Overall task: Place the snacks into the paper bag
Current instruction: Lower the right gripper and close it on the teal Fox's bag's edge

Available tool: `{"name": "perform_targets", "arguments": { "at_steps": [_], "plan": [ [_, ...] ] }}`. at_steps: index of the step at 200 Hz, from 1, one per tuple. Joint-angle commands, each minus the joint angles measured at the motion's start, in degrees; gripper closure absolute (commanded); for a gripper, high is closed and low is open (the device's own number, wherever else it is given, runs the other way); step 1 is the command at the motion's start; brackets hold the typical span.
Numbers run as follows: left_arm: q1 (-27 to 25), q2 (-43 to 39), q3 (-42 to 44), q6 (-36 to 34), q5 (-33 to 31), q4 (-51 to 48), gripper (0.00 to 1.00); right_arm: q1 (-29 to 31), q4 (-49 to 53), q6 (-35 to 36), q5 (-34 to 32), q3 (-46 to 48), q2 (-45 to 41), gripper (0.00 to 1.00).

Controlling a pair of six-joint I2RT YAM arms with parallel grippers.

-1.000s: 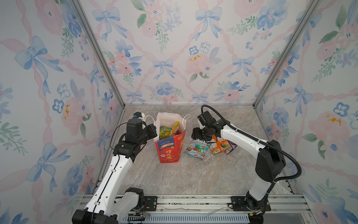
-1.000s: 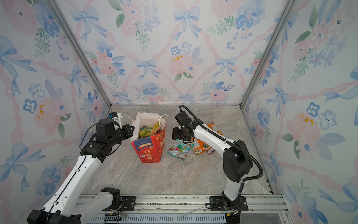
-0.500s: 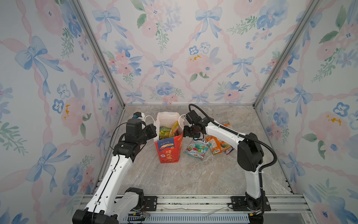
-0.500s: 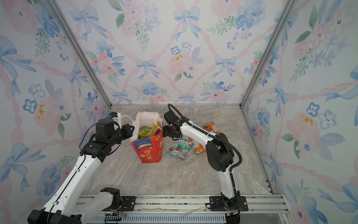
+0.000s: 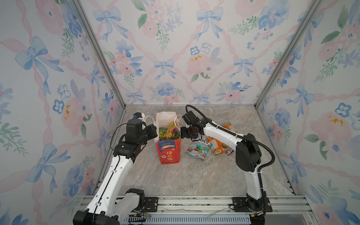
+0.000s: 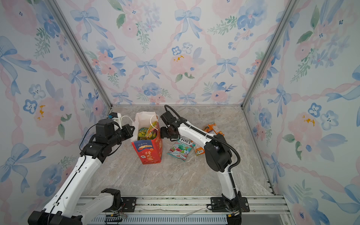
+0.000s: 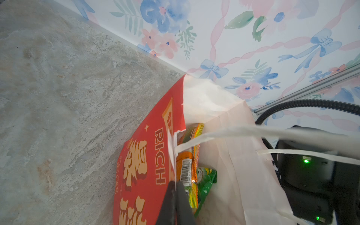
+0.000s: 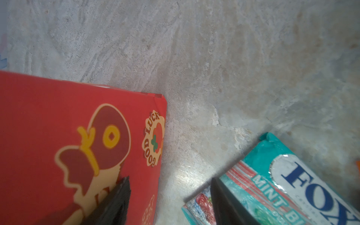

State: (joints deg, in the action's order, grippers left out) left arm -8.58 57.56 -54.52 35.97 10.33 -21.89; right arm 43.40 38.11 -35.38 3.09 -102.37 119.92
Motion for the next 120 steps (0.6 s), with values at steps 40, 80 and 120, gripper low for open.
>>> {"name": "perform_targets", "arguments": {
  "at_steps": [40, 80, 120],
  "plan": [
    [0.14, 0.15, 0.46, -1.76, 0.64, -0.42, 1.00, -6.92, -6.62, -0.04, 11.46, 15.21, -15.17, 0.30],
    [0.23, 0.45, 0.29, -1.74, 0.69, -0.26, 1.00, -9.97, -3.70, 1.42, 14.53, 21.71, -22.32, 0.25],
    [0.23, 0.85, 0.21, -1.78, 0.71, -0.17, 1.00, -12.92, -9.84, -3.18, 18.28, 33.33, -28.44, 0.22]
  ]
}}
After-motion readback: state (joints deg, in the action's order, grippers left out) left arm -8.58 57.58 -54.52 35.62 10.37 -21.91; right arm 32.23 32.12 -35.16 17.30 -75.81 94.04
